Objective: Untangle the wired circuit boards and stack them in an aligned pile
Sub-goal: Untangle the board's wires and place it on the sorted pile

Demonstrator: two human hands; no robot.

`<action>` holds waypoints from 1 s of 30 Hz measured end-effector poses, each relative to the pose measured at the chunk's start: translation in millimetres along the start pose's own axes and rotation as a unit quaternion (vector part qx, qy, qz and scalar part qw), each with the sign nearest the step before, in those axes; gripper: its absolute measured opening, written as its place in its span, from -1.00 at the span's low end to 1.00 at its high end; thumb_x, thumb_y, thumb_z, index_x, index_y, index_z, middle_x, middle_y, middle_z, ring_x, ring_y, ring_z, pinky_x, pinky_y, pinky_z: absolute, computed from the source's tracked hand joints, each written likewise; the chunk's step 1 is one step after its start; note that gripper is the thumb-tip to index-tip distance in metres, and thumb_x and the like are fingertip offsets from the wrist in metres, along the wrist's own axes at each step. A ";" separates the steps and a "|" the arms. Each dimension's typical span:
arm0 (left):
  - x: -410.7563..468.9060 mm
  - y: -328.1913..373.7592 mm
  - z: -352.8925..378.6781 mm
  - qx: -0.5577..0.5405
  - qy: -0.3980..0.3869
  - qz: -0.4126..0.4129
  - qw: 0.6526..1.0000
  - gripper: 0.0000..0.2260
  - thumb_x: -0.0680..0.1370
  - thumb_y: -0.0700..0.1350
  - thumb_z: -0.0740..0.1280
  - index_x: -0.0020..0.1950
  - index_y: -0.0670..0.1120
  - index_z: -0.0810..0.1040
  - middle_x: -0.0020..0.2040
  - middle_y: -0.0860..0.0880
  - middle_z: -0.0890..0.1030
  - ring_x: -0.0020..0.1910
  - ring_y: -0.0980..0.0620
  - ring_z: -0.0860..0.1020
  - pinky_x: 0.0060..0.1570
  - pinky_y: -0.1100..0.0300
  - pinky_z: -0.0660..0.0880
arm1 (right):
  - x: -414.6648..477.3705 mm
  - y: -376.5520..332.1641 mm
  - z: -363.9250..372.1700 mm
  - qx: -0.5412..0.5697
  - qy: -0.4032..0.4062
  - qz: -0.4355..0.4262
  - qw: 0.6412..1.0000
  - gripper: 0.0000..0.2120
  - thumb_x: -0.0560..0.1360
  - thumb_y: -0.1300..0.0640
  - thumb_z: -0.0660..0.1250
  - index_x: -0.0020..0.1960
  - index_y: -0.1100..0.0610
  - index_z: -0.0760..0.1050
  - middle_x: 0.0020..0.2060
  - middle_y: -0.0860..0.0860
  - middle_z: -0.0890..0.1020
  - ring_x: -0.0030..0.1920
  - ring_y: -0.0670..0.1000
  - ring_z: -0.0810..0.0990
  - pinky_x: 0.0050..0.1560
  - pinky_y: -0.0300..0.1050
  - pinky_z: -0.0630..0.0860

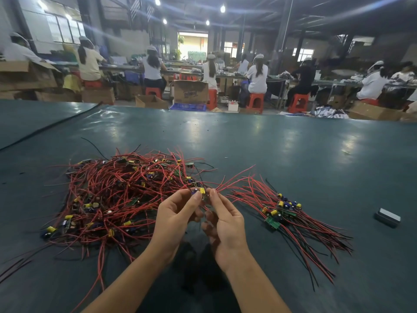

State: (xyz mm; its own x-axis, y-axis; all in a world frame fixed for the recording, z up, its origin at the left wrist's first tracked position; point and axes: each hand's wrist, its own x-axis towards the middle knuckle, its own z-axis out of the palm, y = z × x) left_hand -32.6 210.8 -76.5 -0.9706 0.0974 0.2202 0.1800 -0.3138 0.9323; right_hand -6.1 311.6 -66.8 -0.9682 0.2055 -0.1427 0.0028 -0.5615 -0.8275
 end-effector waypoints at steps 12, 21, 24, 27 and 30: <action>0.1 -3.5 0.7 0.010 0.013 -0.026 1.000 -0.71 0.32 0.10 0.47 -0.08 -0.05 0.67 -0.13 -0.12 0.71 -0.15 -0.06 0.68 -0.18 0.20 0.61 | -0.3 1.0 4.4 -0.025 0.046 -0.005 0.999 -0.89 0.47 0.08 0.47 -0.22 0.01 0.73 -0.22 0.08 0.73 -0.23 0.05 0.65 -0.17 -0.05 0.56; 0.5 -3.4 1.5 0.077 0.018 -0.027 0.997 -0.66 0.34 0.26 0.39 -0.33 -0.01 0.65 -0.39 0.01 0.61 -0.39 0.11 0.59 -0.39 0.31 0.49 | -7.4 6.3 11.3 -0.028 0.023 0.005 0.999 -0.81 0.49 0.11 0.43 -0.27 -0.06 0.73 -0.28 0.00 0.73 -0.32 -0.10 0.68 -0.38 -0.25 0.48; 0.8 -3.5 -2.1 0.063 0.024 -0.023 0.997 -0.62 0.40 0.25 0.39 -0.30 -0.07 0.65 -0.37 -0.05 0.62 -0.38 0.05 0.60 -0.39 0.29 0.51 | -7.5 6.7 12.4 -0.029 -0.001 0.004 1.000 -0.86 0.48 0.11 0.44 -0.21 -0.01 0.74 -0.19 0.05 0.75 -0.19 -0.01 0.72 -0.10 -0.02 0.56; 3.6 -6.6 -3.3 0.071 0.047 -0.022 0.996 -0.69 0.50 0.11 0.38 -0.29 -0.09 0.65 -0.33 -0.11 0.64 -0.33 -0.02 0.61 -0.33 0.21 0.54 | -6.6 8.0 13.9 -0.020 0.011 0.012 1.000 -0.87 0.48 0.17 0.45 -0.21 0.04 0.74 -0.18 0.10 0.74 -0.18 0.04 0.72 0.04 0.07 0.59; 4.3 -9.4 -2.9 0.085 0.049 0.001 0.995 -0.72 0.55 0.01 0.35 -0.32 -0.06 0.65 -0.37 -0.07 0.64 -0.38 0.01 0.60 -0.37 0.20 0.53 | -3.1 7.0 12.9 0.007 0.051 0.033 0.998 -0.85 0.46 0.21 0.47 -0.28 0.11 0.72 -0.29 0.08 0.72 -0.35 -0.02 0.67 -0.32 -0.16 0.61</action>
State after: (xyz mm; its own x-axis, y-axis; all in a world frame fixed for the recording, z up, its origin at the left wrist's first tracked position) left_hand -39.0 211.5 -85.2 -0.9798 0.0013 0.1998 0.1974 -0.1479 0.9691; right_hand -6.3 296.6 -65.2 -0.9358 0.2473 -0.2511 0.0610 -0.5880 -0.8066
